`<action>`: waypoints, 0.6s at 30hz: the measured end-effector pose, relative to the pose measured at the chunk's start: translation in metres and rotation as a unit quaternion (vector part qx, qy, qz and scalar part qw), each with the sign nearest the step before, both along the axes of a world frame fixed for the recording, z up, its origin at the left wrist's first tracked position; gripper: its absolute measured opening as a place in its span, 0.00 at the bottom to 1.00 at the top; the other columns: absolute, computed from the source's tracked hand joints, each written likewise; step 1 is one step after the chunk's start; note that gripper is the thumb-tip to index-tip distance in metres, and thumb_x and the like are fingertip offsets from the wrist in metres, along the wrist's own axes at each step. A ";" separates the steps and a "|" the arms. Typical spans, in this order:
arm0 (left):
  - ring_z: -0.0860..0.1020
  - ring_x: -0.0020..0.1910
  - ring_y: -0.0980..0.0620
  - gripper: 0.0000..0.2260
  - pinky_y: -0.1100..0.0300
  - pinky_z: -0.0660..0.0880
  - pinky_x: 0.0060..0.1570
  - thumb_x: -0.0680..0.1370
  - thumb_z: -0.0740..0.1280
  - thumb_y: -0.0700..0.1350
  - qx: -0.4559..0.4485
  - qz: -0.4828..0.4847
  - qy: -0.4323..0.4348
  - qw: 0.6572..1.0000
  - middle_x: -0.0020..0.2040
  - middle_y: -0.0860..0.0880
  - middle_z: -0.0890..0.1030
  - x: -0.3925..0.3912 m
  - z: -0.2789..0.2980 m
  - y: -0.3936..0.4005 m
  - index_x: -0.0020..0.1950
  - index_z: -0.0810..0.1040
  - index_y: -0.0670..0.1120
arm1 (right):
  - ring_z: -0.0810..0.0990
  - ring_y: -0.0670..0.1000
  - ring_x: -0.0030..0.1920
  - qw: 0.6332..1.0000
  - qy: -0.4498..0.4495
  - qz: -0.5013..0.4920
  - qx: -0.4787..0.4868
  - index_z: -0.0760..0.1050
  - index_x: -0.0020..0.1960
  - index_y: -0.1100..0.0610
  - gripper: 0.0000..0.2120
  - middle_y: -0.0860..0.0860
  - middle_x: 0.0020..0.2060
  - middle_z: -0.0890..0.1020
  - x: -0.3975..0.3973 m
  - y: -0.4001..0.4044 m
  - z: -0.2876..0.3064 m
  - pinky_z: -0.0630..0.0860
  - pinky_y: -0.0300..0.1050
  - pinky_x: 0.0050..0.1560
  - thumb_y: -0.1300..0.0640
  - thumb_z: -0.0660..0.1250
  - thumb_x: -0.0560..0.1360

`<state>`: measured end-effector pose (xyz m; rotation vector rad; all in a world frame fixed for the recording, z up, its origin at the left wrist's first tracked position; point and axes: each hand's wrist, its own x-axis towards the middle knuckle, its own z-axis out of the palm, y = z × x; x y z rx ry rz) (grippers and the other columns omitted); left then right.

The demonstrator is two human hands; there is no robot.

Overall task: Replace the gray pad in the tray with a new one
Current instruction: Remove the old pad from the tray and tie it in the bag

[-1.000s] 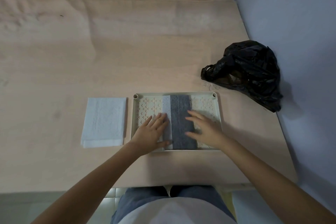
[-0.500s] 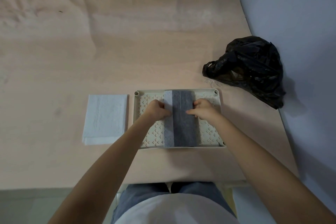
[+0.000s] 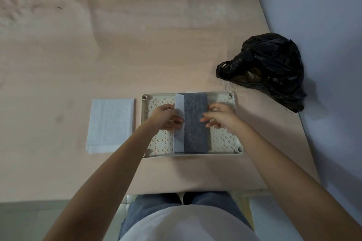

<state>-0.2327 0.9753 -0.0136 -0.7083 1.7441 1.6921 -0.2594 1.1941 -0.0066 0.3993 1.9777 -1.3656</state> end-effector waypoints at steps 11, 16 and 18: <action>0.82 0.38 0.49 0.16 0.59 0.78 0.42 0.74 0.64 0.58 0.018 0.038 -0.013 0.999 0.43 0.43 0.86 -0.001 -0.003 -0.003 0.53 0.79 0.47 | 0.85 0.53 0.46 0.992 -0.061 -0.045 -0.099 0.74 0.58 0.54 0.27 0.52 0.46 0.86 0.006 -0.001 0.010 0.77 0.40 0.32 0.34 0.59 0.74; 0.82 0.40 0.49 0.12 0.59 0.80 0.41 0.77 0.66 0.48 0.056 0.038 0.005 0.998 0.43 0.44 0.84 0.005 -0.006 -0.005 0.55 0.77 0.42 | 0.85 0.56 0.46 0.979 -0.100 -0.095 -0.150 0.74 0.55 0.58 0.23 0.57 0.49 0.84 0.012 -0.002 0.012 0.81 0.46 0.35 0.40 0.67 0.72; 0.82 0.37 0.51 0.10 0.58 0.81 0.43 0.76 0.67 0.43 0.077 0.029 0.007 0.997 0.39 0.46 0.83 0.007 -0.005 -0.006 0.55 0.76 0.40 | 0.85 0.56 0.45 0.982 -0.093 -0.090 -0.141 0.74 0.54 0.62 0.20 0.58 0.49 0.83 0.014 -0.004 0.012 0.82 0.46 0.35 0.49 0.71 0.72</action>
